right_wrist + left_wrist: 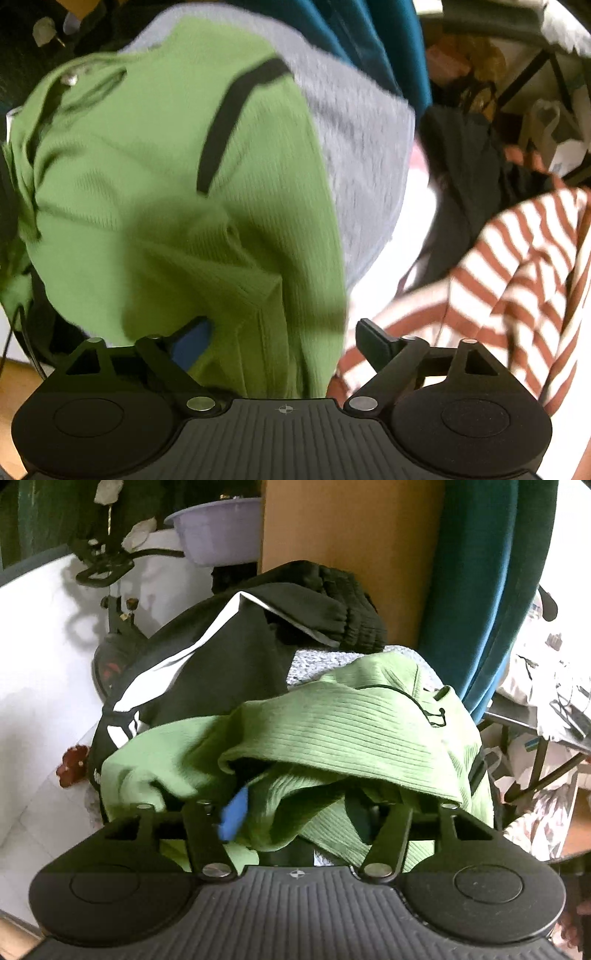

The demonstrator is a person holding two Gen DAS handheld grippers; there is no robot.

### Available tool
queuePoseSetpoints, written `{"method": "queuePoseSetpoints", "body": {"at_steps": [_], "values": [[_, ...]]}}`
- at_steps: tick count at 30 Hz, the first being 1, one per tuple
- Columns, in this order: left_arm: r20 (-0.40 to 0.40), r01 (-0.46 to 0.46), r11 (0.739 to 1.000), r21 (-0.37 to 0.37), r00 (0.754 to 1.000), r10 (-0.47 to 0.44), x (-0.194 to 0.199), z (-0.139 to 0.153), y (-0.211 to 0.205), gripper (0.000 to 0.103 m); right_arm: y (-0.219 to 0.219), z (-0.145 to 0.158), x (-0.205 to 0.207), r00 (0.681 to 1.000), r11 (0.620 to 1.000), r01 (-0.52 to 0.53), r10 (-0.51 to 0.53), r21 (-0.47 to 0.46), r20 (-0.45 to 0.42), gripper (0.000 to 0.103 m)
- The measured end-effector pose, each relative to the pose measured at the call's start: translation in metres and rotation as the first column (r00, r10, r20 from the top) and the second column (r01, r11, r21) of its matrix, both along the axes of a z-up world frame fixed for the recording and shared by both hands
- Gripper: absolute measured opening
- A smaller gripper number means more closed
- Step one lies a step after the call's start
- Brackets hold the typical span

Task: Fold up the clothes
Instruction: 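Carry the green sweater with both tools and lay it onto the grey blanket, then open both tools and release the green sweater onto the grey blanket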

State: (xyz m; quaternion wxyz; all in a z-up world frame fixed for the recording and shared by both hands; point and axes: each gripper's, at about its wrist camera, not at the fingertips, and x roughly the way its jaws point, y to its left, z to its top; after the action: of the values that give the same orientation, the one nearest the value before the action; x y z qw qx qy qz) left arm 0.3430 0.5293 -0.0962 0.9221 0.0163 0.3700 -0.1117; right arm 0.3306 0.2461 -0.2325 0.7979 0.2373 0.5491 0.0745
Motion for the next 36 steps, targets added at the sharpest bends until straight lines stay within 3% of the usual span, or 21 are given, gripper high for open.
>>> {"method": "queuePoseSetpoints", "body": {"at_steps": [6, 7, 8, 10, 12, 13, 18, 23, 31, 36], "values": [[0.012, 0.019, 0.999, 0.045, 1.000, -0.019, 0.007, -0.001, -0.011, 0.069, 0.020, -0.032, -0.003, 0.997, 0.998, -0.053, 0.052, -0.016, -0.053, 0.085], [0.014, 0.016, 0.999, 0.045, 1.000, -0.016, 0.009, -0.002, -0.012, 0.069, 0.022, -0.035, -0.004, 0.997, 0.998, -0.055, 0.054, -0.005, -0.049, 0.079], [0.013, 0.009, 0.999, 0.039, 1.000, -0.009, 0.010, -0.001, -0.011, 0.070, 0.022, -0.036, -0.004, 0.997, 0.998, -0.060, 0.060, 0.009, -0.041, 0.074], [0.010, -0.003, 1.000, 0.021, 1.000, 0.003, 0.012, -0.001, -0.009, 0.070, 0.021, -0.032, -0.003, 0.996, 0.996, -0.083, 0.084, 0.045, -0.021, 0.034], [0.011, -0.013, 1.000, 0.001, 1.000, 0.013, 0.013, 0.001, -0.004, 0.070, 0.016, -0.021, -0.002, 0.997, 0.995, -0.083, 0.083, 0.059, 0.007, 0.015], [0.013, -0.016, 1.000, -0.005, 1.000, 0.016, 0.013, 0.002, -0.002, 0.070, 0.013, -0.014, -0.002, 0.997, 0.995, -0.076, 0.075, 0.060, 0.024, 0.012], [0.022, -0.034, 0.999, -0.018, 0.999, 0.035, 0.013, 0.003, 0.010, 0.070, -0.015, 0.035, 0.003, 0.989, 0.997, 0.016, -0.027, 0.079, 0.147, 0.010], [0.018, -0.039, 0.998, -0.058, 0.999, 0.040, 0.012, 0.003, 0.019, 0.070, -0.037, 0.097, 0.018, 0.944, 0.991, 0.050, -0.088, 0.124, 0.319, 0.010], [0.061, -0.083, 0.991, -0.101, 0.994, 0.089, 0.001, 0.014, 0.041, 0.070, -0.023, 0.165, 0.059, 0.885, 0.995, -0.034, -0.013, 0.093, 0.465, 0.010], [0.069, -0.106, 0.986, -0.127, 0.991, 0.115, -0.005, 0.018, 0.055, 0.070, 0.023, 0.220, 0.094, 0.804, 0.988, -0.155, 0.112, 0.024, 0.584, 0.010]]}}
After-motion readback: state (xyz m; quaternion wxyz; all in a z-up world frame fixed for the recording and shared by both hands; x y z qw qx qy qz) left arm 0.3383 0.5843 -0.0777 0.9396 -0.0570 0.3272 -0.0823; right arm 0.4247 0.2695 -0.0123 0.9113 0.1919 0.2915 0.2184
